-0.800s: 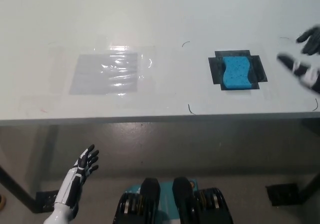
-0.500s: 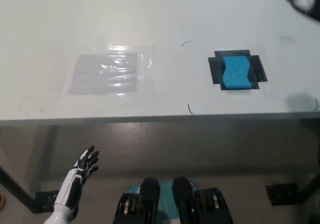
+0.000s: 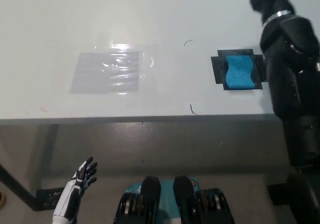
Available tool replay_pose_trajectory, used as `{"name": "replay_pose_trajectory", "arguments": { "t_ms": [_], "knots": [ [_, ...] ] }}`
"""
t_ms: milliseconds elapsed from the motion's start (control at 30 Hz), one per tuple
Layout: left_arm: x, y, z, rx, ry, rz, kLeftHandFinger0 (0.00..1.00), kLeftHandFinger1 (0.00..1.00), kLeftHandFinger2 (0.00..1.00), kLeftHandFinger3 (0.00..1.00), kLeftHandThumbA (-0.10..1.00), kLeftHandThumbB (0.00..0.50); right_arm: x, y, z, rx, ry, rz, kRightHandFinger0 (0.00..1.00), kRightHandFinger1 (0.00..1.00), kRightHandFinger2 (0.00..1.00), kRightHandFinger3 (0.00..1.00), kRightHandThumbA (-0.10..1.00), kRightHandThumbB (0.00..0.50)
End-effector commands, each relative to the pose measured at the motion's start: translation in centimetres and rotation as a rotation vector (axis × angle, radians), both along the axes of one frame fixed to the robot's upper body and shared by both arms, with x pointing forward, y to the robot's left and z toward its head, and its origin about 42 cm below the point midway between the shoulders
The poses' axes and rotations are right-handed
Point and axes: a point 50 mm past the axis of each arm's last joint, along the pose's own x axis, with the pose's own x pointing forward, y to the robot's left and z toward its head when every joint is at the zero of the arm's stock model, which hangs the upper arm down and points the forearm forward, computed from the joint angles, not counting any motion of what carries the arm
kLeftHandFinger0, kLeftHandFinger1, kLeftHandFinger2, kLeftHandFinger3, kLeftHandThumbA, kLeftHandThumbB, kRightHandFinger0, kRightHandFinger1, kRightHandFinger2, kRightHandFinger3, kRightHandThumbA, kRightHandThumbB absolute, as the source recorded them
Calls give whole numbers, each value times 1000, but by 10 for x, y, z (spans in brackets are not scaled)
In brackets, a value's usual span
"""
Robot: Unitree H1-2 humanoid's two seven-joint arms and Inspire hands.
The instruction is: A soft sponge is kept on the balc marked spot on the table infront of the robot and it uses its right hand fist to press down on it and drrags it across the table in a back and forth manner twice to clean it
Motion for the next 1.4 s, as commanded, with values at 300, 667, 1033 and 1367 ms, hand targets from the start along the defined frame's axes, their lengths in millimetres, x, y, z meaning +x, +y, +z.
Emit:
{"name": "replay_pose_trajectory", "arguments": {
  "t_ms": [300,667,1033,1367],
  "knots": [
    [-14,11,12,-2,-105,9,1000,1000,1000,1000,1000,500,45,2,-65,-8,269,-138,0,0,122,150,1000,93],
    [-15,10,9,10,-96,-4,1000,1000,1000,1000,1000,499,23,-9,-143,6,438,-156,0,0,160,180,1000,153],
    [-13,15,10,23,-103,-8,1000,1000,1000,1000,1000,500,-8,5,-208,31,587,-159,0,0,79,105,1000,133],
    [-13,12,11,-1,-102,5,1000,1000,1000,1000,1000,500,-14,105,-183,83,521,74,0,0,0,0,1000,141]
  ]
}}
